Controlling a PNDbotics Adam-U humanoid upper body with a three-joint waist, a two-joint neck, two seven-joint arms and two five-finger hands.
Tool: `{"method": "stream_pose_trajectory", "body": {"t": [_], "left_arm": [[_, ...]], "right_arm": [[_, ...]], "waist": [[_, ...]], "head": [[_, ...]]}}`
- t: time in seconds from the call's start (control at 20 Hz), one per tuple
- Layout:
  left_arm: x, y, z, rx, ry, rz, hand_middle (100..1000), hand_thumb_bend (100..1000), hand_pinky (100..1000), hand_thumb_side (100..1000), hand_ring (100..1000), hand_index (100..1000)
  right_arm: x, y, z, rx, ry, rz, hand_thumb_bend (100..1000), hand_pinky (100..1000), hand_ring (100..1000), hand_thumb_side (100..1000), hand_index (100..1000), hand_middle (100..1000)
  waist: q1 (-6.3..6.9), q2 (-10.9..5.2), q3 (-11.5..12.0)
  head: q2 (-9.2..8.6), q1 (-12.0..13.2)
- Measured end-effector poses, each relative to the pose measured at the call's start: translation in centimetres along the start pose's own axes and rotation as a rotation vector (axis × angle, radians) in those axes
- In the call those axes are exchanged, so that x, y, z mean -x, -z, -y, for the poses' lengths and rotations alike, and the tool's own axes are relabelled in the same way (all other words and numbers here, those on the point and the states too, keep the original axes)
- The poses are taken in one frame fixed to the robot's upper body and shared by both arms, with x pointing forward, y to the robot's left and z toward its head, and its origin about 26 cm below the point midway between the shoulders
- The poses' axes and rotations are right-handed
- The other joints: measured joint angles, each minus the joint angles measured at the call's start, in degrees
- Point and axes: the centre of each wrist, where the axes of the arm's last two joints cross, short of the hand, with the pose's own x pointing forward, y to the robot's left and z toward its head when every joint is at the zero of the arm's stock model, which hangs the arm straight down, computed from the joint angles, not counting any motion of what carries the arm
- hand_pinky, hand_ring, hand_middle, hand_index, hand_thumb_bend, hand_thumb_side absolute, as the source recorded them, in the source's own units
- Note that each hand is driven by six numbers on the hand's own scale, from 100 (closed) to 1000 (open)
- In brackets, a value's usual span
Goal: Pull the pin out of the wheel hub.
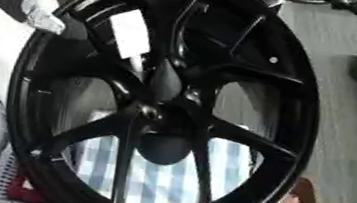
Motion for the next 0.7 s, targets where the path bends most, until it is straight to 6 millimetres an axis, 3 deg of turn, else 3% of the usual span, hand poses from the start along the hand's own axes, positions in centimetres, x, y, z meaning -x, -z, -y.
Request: {"method": "stream_pose_trajectory", "body": {"t": [0.35,0.7], "left_arm": [[1.3,0.0,0.3,0.128,0.052,0.042,801,476,860,131,868,856],[2.5,0.0,0.0,0.176,0.048,0.026,805,348,860,100,867,836]], "right_arm": [[-0.2,0.2,-0.3,-0.009,0.003,0.005,309,815,727,484,711,641],[-0.2,0.5,-0.7,-0.037,-0.001,0.005,308,816,728,482,711,642]], "waist": [[0.39,0.34,-0.8],[0.35,0.99,-1.6]], "head": [[-0.80,0.1],[-1.35,0.6]]}}
